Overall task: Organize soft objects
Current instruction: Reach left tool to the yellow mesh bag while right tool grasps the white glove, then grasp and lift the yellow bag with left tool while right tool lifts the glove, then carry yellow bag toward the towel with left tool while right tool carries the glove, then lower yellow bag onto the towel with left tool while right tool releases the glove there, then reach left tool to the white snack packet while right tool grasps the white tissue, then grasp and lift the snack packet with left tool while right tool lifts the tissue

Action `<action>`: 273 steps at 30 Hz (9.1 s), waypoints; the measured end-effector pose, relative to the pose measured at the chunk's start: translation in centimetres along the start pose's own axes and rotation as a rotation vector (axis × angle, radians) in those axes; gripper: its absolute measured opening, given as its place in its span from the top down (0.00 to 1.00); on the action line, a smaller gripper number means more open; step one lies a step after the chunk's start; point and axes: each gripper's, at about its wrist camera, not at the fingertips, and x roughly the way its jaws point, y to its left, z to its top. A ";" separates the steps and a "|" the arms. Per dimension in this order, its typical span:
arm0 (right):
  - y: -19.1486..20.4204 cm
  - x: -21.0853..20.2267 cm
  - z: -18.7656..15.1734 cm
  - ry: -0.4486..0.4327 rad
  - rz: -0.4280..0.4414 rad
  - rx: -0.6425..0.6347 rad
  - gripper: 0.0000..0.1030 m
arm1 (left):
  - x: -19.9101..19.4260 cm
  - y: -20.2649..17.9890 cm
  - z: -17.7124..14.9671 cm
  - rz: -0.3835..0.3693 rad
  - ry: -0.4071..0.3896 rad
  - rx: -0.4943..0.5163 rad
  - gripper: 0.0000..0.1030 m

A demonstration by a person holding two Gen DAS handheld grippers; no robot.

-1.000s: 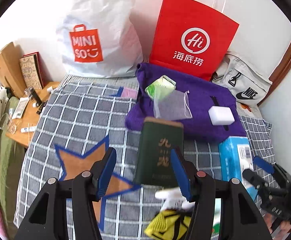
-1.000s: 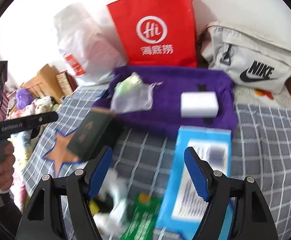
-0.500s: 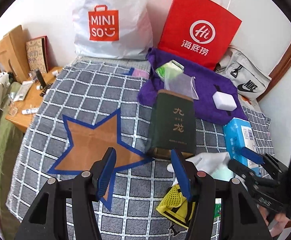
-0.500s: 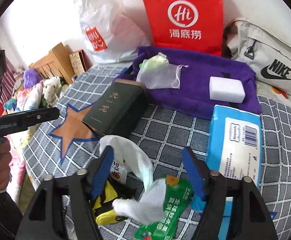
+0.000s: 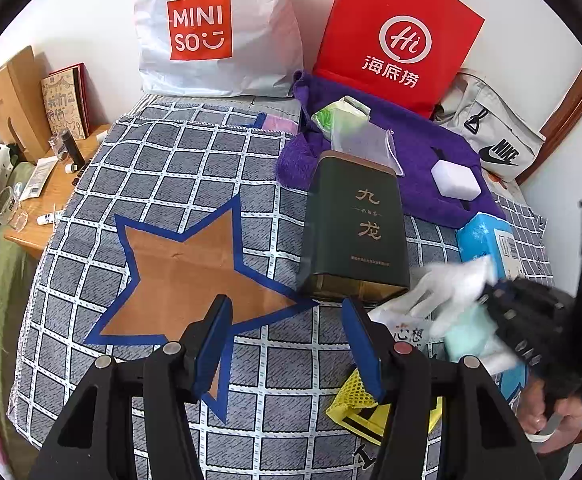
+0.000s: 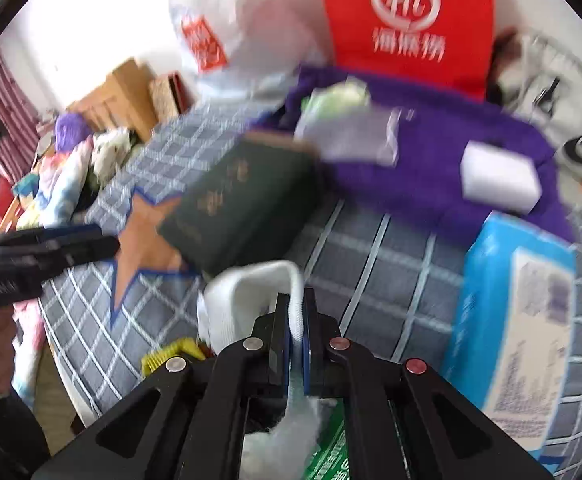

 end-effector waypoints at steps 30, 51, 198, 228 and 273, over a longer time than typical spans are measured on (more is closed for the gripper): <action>-5.6 -14.8 -11.1 -0.166 -0.128 0.230 0.95 | -4.5 -5.3 -6.1 0.026 -0.028 0.109 0.47; -9.3 -7.5 -16.1 -0.032 -0.109 0.326 0.92 | 1.5 -6.7 -7.2 0.015 0.069 0.164 0.47; -15.2 -3.8 9.8 -0.232 -0.100 0.265 0.32 | 6.9 -6.7 12.2 0.056 0.003 0.028 0.39; -1.0 -5.2 -8.8 -0.057 -0.010 0.078 0.51 | -1.3 -3.4 -2.8 0.045 -0.010 0.000 0.39; -8.6 -5.0 -15.8 -0.106 -0.106 0.195 0.81 | 8.2 -10.8 -4.4 0.132 0.065 0.091 0.48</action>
